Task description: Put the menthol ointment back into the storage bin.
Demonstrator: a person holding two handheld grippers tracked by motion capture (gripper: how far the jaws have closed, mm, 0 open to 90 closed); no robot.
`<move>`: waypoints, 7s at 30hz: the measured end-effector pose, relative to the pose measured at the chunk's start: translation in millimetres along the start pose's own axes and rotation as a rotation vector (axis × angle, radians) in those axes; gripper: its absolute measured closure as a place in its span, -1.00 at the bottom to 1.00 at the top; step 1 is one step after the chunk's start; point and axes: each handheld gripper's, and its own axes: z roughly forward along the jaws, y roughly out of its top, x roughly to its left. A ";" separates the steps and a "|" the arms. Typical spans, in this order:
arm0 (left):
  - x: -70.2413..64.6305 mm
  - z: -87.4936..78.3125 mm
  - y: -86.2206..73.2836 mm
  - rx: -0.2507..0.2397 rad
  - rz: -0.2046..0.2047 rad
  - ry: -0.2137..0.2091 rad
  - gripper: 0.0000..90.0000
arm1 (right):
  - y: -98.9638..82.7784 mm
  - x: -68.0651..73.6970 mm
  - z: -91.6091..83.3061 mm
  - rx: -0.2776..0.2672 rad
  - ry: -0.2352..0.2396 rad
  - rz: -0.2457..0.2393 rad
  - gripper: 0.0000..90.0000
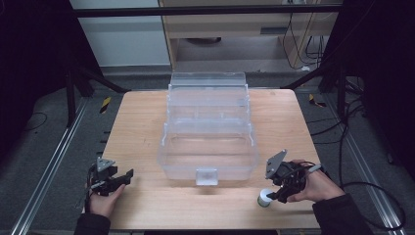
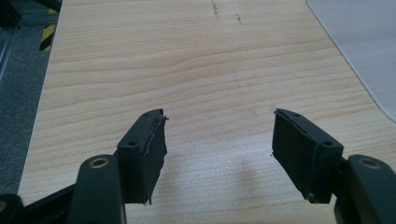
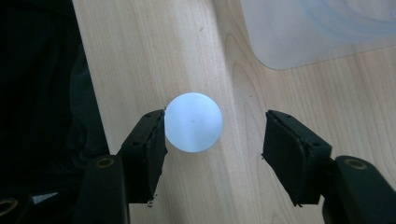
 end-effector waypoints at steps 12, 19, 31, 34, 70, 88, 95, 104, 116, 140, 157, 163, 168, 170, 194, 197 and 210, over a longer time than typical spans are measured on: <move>0.1 -0.1 0.2 -0.001 0.002 0.000 -0.24 | -0.2 4.5 11.6 0.039 0.019 -0.025 -0.18; 0.0 -0.2 0.2 0.000 0.003 0.000 -0.24 | 1.7 4.7 18.1 0.064 0.026 -0.051 -0.18; 0.0 0.1 0.3 0.001 0.004 -0.001 -0.24 | 4.7 6.9 26.0 0.109 0.043 -0.063 -0.15; -0.1 0.0 0.3 0.000 0.004 -0.001 -0.24 | 6.5 6.0 29.7 0.125 0.045 -0.072 -0.14; -0.4 1.0 0.5 0.008 0.009 -0.001 -0.23 | 15.4 0.9 41.1 0.178 0.082 -0.034 0.12; -1.9 3.2 1.4 0.018 0.011 -0.001 -0.22 | 27.1 -8.4 1.0 0.108 0.043 0.017 0.12; -1.4 3.5 1.4 0.017 0.009 -0.002 -0.22 | 32.7 -12.0 -11.8 0.078 0.027 0.040 0.12; -1.0 2.7 0.9 0.017 0.008 -0.002 -0.22 | 36.8 -13.0 -21.4 0.039 -0.005 0.046 0.12; -2.1 3.5 1.5 0.020 0.013 -0.003 -0.22 | 45.7 -15.4 -42.4 -0.003 -0.026 0.052 0.12; -0.7 3.7 1.3 0.018 0.009 -0.004 -0.22 | 71.9 -42.3 -60.8 -0.034 -0.018 0.066 0.12; -0.9 3.6 2.1 0.014 0.009 -0.007 -0.22 | 90.9 -66.3 -48.0 -0.037 -0.021 0.068 0.12; -1.0 3.7 2.2 0.014 0.009 -0.007 -0.22 | 94.0 -73.8 -39.2 -0.022 -0.017 0.073 0.12; -0.8 3.5 2.2 0.013 0.008 -0.008 -0.22 | 97.2 -79.2 -29.7 -0.012 -0.021 0.067 0.12; -0.7 3.4 2.2 0.013 0.008 -0.009 -0.22 | 98.6 -80.9 -25.2 -0.003 -0.024 0.057 0.12; -0.4 2.9 2.5 0.010 0.010 -0.008 -0.21 | 90.8 -87.5 12.7 0.047 0.004 0.049 0.12; -0.2 3.0 2.4 0.010 0.010 -0.009 -0.21 | 89.2 -87.5 18.2 0.056 0.010 0.051 0.12; 0.2 3.0 2.4 0.010 0.009 -0.006 -0.21 | 82.3 -88.3 31.0 0.075 0.026 0.064 0.12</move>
